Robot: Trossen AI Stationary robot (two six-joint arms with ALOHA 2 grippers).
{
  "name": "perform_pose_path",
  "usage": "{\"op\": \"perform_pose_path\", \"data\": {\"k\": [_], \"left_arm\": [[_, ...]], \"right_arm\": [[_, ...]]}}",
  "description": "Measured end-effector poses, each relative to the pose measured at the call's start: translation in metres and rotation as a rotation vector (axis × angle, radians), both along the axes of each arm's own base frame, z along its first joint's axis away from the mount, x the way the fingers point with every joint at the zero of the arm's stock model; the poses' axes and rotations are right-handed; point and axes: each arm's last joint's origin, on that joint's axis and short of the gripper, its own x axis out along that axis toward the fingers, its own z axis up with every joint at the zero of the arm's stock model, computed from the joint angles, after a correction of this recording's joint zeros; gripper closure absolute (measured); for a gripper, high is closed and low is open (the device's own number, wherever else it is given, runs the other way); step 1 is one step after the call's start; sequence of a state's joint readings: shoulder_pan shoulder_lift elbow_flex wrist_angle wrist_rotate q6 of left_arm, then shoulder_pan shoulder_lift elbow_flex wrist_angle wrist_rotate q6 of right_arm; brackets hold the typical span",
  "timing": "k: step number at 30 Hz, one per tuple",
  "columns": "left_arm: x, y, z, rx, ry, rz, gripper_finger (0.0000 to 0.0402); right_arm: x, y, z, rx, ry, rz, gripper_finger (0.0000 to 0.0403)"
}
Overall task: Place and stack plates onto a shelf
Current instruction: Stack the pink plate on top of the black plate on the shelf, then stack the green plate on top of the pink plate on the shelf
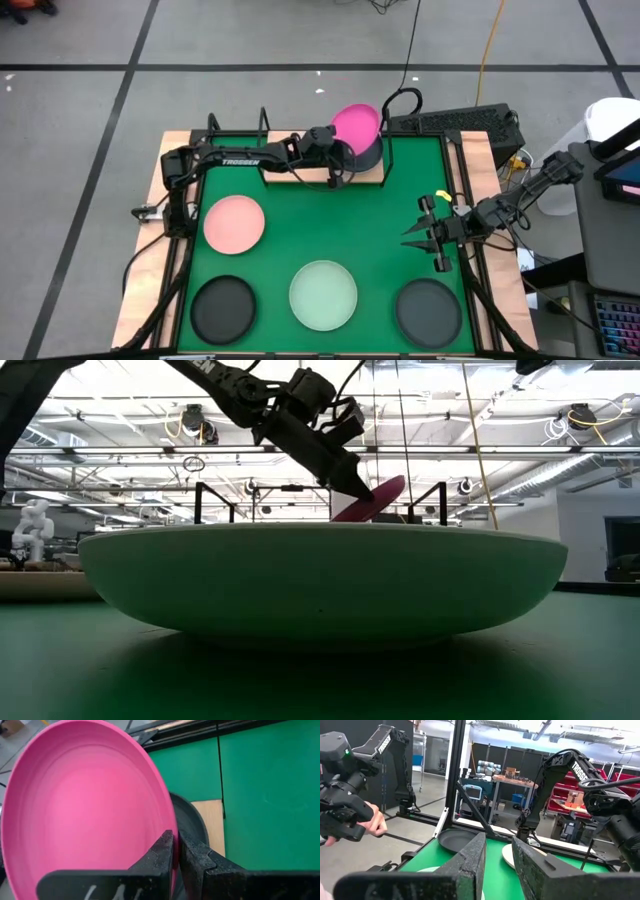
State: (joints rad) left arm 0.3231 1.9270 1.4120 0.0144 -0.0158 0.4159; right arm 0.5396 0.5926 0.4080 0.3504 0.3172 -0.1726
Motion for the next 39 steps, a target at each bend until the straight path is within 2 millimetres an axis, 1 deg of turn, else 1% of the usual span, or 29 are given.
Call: {"op": "perform_pose_path", "data": {"k": [5,12,16,19,21,23,27,29,32,35,39], "left_arm": [[0.000,-0.002,0.000,0.006,0.007,-0.009,0.0371],[0.000,-0.001,0.000,0.007,0.004,0.006,0.0318],[0.000,-0.002,0.000,-0.009,-0.003,0.016,0.0308],[-0.002,-0.005,0.007,-0.019,-0.009,0.019,0.0307],[-0.007,-0.010,0.018,-0.029,-0.014,0.024,0.0307],[-0.014,-0.019,0.035,-0.042,-0.038,0.029,0.0307],[-0.038,-0.045,0.074,-0.082,-0.054,0.012,0.0307],[-0.052,-0.060,0.091,-0.104,-0.050,0.004,0.0307],[-0.071,-0.083,0.110,-0.110,-0.039,0.018,0.0307],[-0.087,-0.106,0.118,-0.106,0.014,0.047,0.0307],[-0.102,-0.134,0.115,-0.125,0.111,0.110,0.0307]], "right_arm": [[0.000,0.000,0.000,0.000,0.000,0.000,0.0323],[0.000,0.000,0.000,-0.010,0.002,-0.001,0.0323],[0.000,0.000,-0.001,-0.014,0.002,-0.001,0.0323],[0.000,0.000,-0.002,-0.024,0.011,-0.002,0.0323],[0.000,-0.001,-0.003,-0.031,0.025,-0.026,0.0323],[0.001,-0.001,-0.005,-0.037,0.041,-0.055,0.0323],[0.001,-0.002,-0.007,-0.047,0.058,-0.083,0.0323],[0.001,-0.002,-0.007,-0.051,0.058,-0.082,0.0323],[0.001,-0.002,-0.007,-0.055,0.060,-0.083,0.0323],[0.001,-0.002,-0.007,-0.052,0.061,-0.082,0.0323],[0.001,-0.002,-0.007,-0.033,0.065,-0.081,0.0323]]}}
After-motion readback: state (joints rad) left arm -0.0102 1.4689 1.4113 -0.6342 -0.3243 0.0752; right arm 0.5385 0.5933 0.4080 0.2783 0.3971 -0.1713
